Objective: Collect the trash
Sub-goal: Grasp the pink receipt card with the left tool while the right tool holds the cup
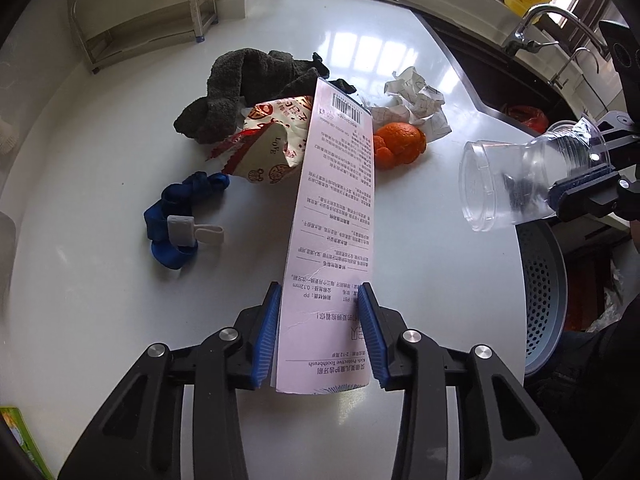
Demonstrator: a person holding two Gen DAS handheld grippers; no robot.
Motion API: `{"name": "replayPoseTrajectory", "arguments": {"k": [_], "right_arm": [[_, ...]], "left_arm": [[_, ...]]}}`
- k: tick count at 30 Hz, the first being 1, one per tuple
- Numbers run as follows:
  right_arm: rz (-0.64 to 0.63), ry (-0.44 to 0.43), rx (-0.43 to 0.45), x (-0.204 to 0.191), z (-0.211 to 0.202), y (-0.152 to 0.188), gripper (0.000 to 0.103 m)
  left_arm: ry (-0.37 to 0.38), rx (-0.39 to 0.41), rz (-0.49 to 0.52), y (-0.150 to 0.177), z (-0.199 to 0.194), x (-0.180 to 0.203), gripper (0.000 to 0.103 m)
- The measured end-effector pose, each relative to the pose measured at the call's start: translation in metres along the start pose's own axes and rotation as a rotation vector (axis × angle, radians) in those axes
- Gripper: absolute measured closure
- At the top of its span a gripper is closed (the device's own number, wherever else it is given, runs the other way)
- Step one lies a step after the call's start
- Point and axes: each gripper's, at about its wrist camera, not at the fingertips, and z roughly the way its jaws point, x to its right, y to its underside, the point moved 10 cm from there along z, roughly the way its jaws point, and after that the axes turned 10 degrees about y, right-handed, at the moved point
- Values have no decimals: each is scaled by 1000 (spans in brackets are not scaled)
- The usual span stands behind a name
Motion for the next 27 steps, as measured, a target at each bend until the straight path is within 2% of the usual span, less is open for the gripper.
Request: {"name": "replayPoseTrajectory", "arguments": {"k": [1, 2, 4, 7, 9, 14, 21, 27], "right_arm": [[0, 1, -2, 1, 0, 1, 99], [-1, 1, -5, 1, 0, 3, 99], [-1, 6, -8, 4, -1, 6, 99], [8, 13, -9, 8, -4, 9, 99], [16, 15, -8, 11, -5, 10, 99], [19, 8, -3, 11, -6, 8, 99], [-2, -7, 8, 4, -8, 6, 99], [-12, -22, 22, -2, -14, 6, 99]], "left_arm": [[19, -3, -6, -1, 3, 1, 58], [32, -8, -12, -1, 6, 2, 45], [21, -26, -9, -1, 14, 2, 39], [-2, -27, 16, -3, 21, 4, 39], [-17, -27, 29, -6, 22, 7, 52], [-12, -35, 23, -6, 23, 18, 53], [-62, 57, 13, -1, -11, 34, 53], [-160, 154, -79, 6, -52, 32, 53]]}}
